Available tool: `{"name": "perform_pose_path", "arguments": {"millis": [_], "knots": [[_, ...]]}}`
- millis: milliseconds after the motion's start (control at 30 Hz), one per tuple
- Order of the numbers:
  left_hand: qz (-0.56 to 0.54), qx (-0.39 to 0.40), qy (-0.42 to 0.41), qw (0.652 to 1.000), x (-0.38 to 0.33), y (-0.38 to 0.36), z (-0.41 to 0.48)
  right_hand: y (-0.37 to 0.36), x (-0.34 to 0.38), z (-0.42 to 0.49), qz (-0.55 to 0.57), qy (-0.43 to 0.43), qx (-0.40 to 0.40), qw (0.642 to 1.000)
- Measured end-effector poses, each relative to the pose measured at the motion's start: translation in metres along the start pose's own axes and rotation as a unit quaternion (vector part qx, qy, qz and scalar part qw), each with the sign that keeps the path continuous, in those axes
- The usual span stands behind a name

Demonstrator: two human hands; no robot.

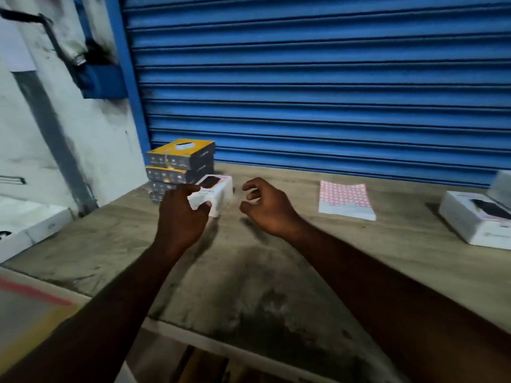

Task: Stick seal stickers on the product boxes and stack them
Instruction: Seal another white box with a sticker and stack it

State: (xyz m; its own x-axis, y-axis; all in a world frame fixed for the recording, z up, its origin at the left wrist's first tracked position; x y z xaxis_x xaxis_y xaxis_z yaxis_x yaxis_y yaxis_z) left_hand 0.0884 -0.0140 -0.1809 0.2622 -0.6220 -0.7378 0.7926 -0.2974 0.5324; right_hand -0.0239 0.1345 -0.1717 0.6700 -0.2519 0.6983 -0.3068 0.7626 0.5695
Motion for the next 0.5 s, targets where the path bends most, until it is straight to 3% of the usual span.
{"name": "perform_pose_path", "arguments": {"millis": [200,300,500], "knots": [[0.003,0.054,0.072,0.996,0.02,0.002,0.019,-0.055,-0.002,0.03,-0.013,-0.026,0.06,0.998],[-0.046,0.096,0.095,0.99,0.024,-0.003,0.024,-0.062,-0.008,0.036,-0.015,-0.019,0.06,0.998],[-0.156,0.165,0.149,0.962,0.025,-0.024,0.028,-0.042,-0.029,0.036,0.136,-0.09,-0.068,0.984]]}}
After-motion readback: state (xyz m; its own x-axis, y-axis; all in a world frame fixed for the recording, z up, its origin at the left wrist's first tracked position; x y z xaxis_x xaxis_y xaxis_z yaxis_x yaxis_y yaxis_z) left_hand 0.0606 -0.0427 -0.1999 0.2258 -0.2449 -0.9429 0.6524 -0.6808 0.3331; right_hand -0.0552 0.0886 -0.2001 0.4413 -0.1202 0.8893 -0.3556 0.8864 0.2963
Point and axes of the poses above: each hand's wrist, its own z-axis towards the middle knuckle, its own y-axis out of the back of the hand, x = y × z, the point moved 2 cm from there along z, towards the middle knuckle, and after that the axes turned 6 degrees about y, right-handed, at the moved point
